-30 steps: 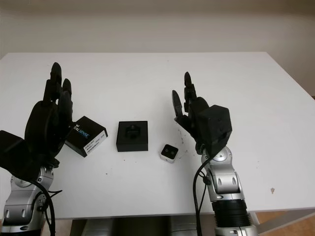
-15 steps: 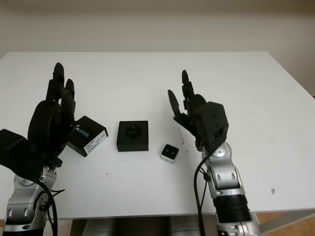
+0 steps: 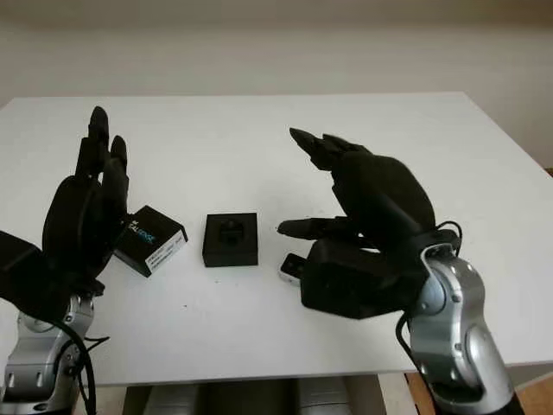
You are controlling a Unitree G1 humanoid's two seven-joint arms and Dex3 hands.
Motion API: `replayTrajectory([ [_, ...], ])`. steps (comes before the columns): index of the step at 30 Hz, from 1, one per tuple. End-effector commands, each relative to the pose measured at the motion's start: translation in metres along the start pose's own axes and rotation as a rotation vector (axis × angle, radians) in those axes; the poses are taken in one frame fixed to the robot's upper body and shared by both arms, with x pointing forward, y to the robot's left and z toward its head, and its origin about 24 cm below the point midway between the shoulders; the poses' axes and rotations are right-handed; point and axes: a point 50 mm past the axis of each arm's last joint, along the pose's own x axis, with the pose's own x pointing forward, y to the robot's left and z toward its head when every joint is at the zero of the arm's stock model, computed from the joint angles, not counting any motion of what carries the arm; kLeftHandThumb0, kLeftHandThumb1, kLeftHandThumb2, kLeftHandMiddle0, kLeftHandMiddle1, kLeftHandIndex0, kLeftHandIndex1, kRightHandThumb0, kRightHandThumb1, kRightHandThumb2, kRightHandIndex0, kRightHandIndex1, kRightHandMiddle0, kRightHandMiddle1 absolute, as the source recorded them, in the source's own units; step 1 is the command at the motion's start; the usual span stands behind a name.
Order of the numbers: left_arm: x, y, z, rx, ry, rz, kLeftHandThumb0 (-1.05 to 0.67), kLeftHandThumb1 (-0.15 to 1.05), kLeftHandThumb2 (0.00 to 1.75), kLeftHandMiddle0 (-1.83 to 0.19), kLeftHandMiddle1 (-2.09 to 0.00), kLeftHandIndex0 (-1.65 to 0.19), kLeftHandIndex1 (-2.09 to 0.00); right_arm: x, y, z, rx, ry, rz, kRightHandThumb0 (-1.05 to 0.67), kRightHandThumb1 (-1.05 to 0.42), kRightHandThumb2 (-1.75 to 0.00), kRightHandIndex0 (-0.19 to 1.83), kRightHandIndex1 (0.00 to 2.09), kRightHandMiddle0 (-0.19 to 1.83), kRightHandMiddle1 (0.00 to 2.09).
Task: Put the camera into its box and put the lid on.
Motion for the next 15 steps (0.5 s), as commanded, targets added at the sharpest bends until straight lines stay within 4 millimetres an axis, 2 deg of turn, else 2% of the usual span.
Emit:
replayTrajectory([
  [1,0.0,-0.001,0.004,-0.002,-0.013,-0.011,-0.87,1.05,0.61,0.19,0.0,0.19,0.0,-0.003,0.002,0.001,0.006,0.006,-0.005,-0.8,-0.95,-0.06,0.29,0.12,0.34,0.1],
  [8,-0.003,-0.001,0.0,-0.013,0.006,-0.023,-0.86,1.05,0.63,0.19,0.0,0.19,0.0,-0.013,0.034,-0.022,0.143,0.056,-0.036,-0.8,-0.99,-0.06,0.17,0.05,0.3,0.07],
  [15,-0.001,-0.001,-0.002,-0.01,0.008,-0.027,-0.86,1.05,0.65,0.19,0.0,0.19,0.0,-0.023,0.061,-0.04,0.213,0.1,-0.045,-0.77,-0.97,-0.05,0.17,0.05,0.34,0.08],
])
